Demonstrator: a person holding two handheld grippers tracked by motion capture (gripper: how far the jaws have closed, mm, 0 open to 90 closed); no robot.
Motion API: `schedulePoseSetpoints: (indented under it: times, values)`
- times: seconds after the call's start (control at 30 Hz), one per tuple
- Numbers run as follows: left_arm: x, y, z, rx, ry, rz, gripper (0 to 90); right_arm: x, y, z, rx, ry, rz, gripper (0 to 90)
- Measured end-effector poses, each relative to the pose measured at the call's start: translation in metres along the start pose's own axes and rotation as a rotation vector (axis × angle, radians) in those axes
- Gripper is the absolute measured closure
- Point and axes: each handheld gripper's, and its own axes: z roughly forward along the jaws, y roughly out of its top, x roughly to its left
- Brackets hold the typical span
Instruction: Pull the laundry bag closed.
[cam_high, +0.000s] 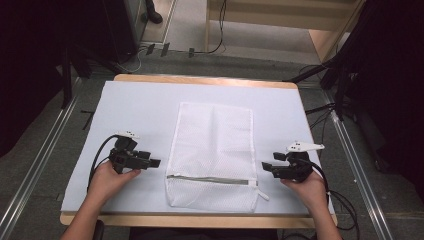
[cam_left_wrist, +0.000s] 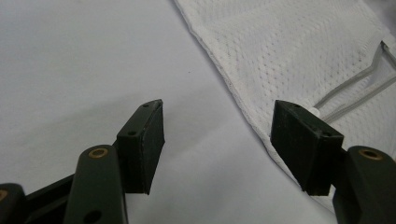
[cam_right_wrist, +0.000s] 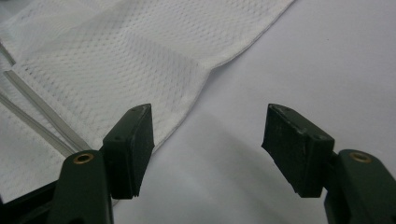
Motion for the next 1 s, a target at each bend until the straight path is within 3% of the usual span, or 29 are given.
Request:
schedulePoseSetpoints:
  times: [0.47,0.87,1.0]
  values:
    - [-0.002,-0.001,0.000,0.003,0.002,-0.001,38.1,0.003,0.003,-0.001,0.009,0.003,0.008,41.3]
    - [-0.007,-0.002,-0.003,0.006,-0.020,0.008,51.9,0.010,0.006,-0.002,0.009,0.012,-0.013,46.2]
    - [-0.010,-0.002,-0.003,0.010,-0.017,0.037,58.6,0.013,0.006,-0.001,0.019,0.016,-0.027,47.8]
